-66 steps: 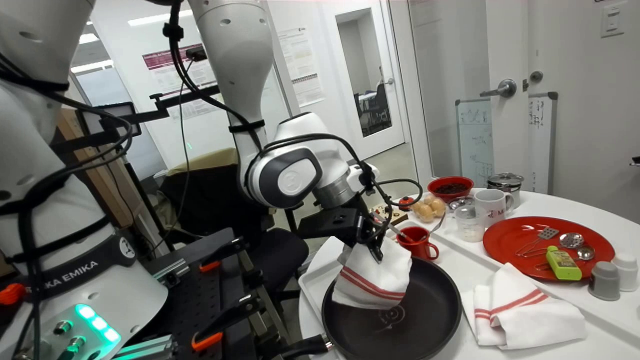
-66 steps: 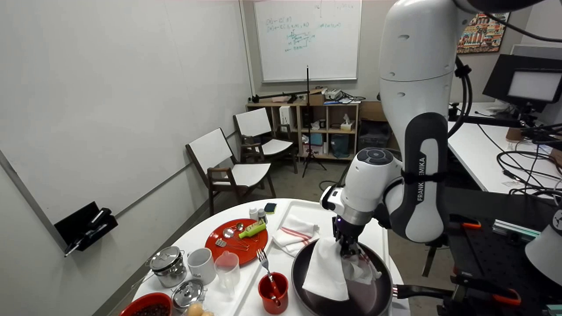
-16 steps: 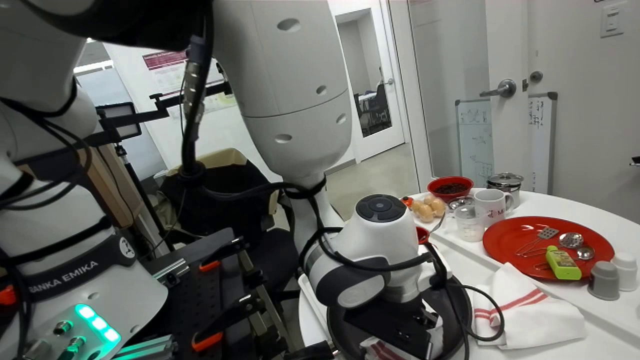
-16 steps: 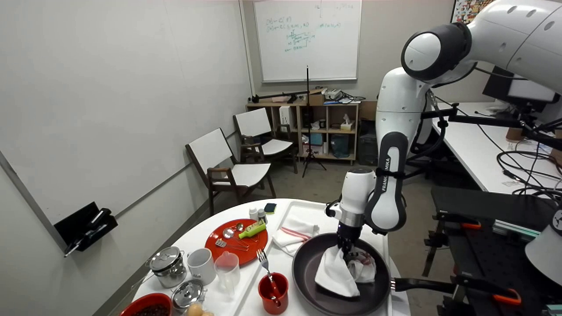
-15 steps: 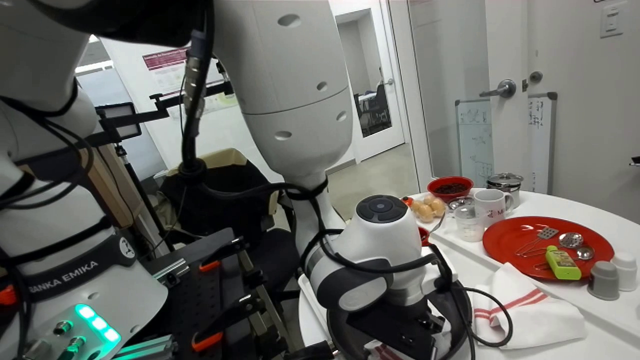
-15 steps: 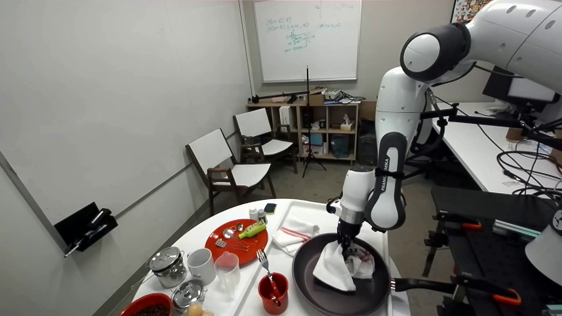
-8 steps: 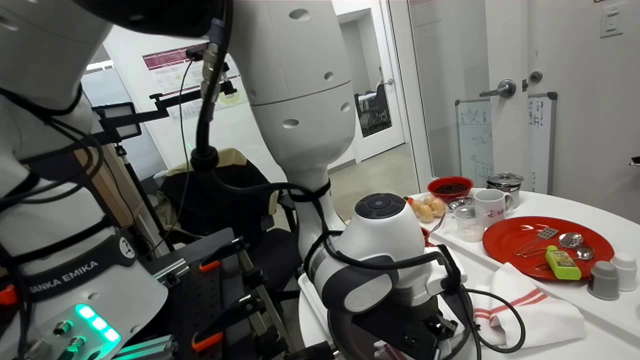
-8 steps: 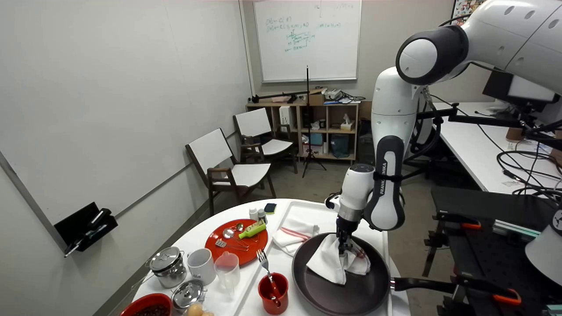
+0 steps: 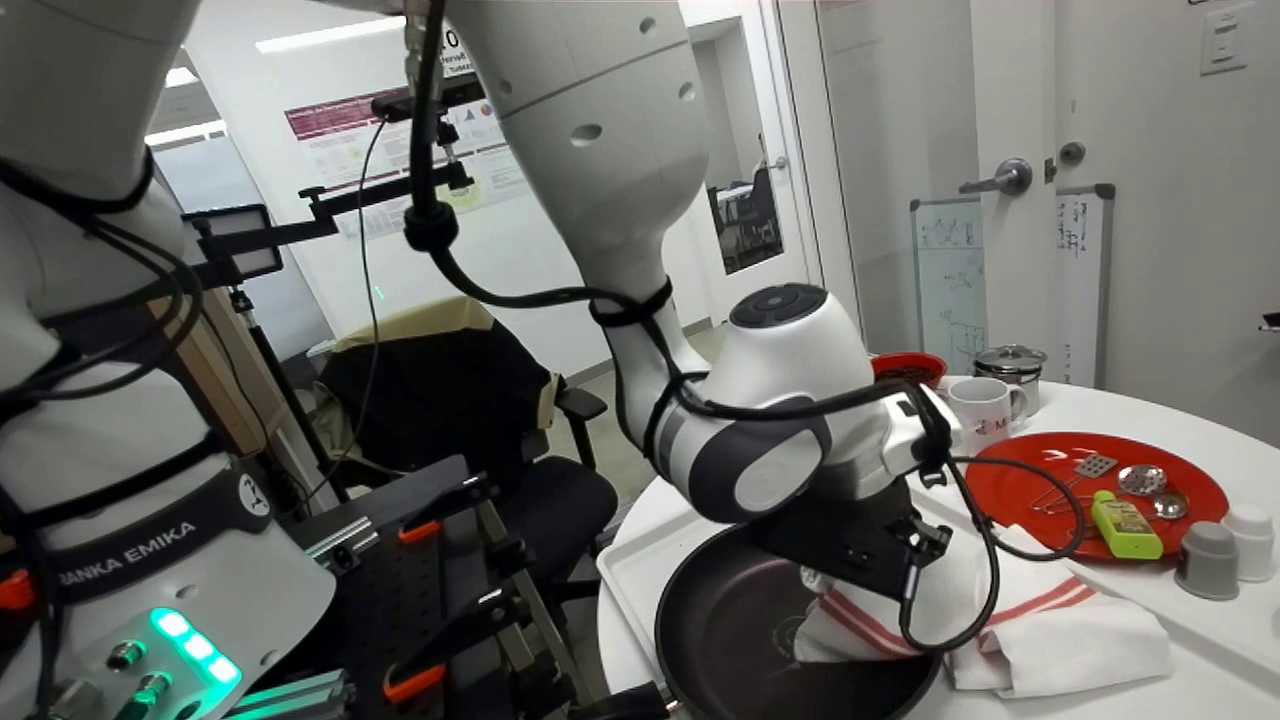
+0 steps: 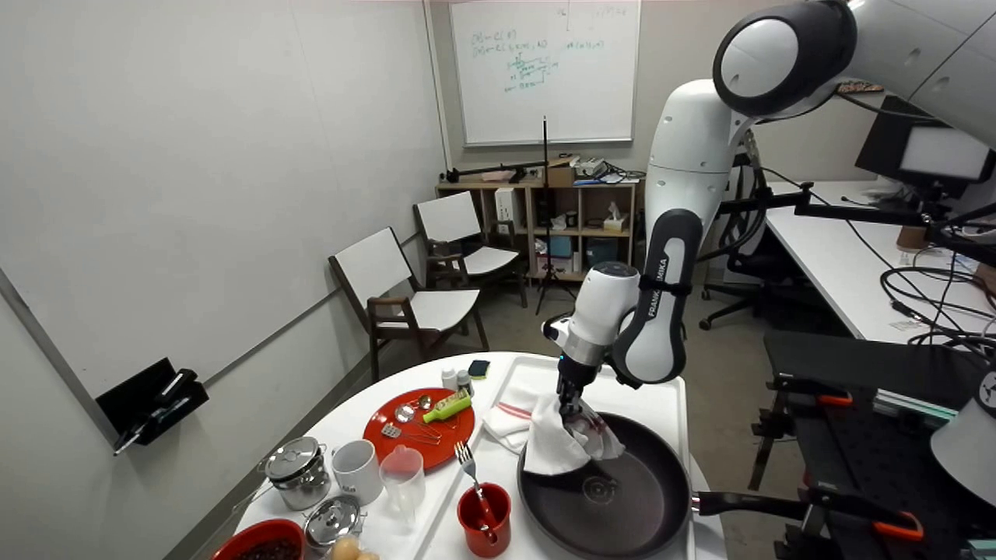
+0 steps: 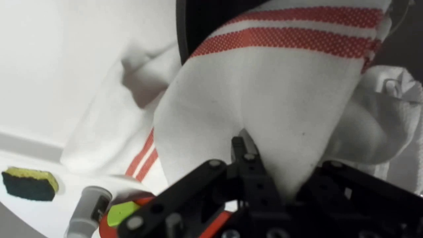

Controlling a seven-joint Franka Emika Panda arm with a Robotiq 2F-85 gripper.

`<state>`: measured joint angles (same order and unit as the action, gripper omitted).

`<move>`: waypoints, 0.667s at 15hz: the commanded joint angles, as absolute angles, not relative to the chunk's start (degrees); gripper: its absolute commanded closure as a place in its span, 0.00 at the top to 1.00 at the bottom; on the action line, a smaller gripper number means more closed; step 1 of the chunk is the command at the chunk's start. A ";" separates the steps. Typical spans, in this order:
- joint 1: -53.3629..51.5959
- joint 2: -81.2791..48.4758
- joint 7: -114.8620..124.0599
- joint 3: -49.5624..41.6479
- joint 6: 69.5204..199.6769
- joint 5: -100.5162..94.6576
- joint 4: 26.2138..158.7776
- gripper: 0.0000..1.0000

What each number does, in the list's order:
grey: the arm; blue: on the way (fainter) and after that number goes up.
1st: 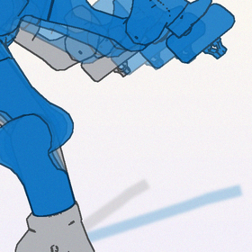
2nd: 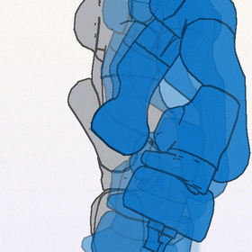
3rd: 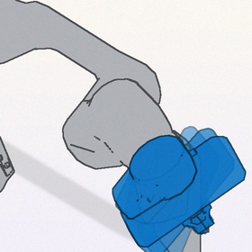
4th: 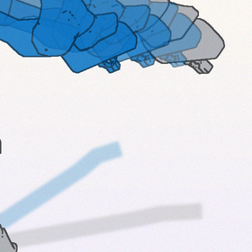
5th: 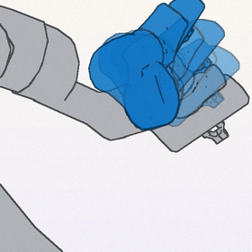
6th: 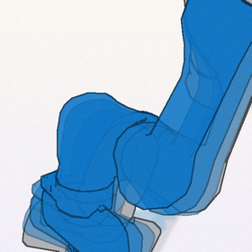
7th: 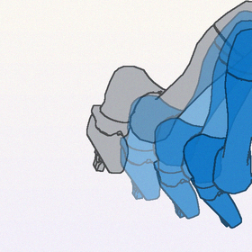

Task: Wipe the pan with the white towel

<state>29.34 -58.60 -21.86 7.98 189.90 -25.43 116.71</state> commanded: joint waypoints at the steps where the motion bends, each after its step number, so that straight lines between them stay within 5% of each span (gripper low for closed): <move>1: 32.00 -55.83 -22.72 13.91 185.93 -26.33 117.42 0.03; 10: 30.28 -57.74 -26.65 17.35 176.48 -23.60 116.37 0.03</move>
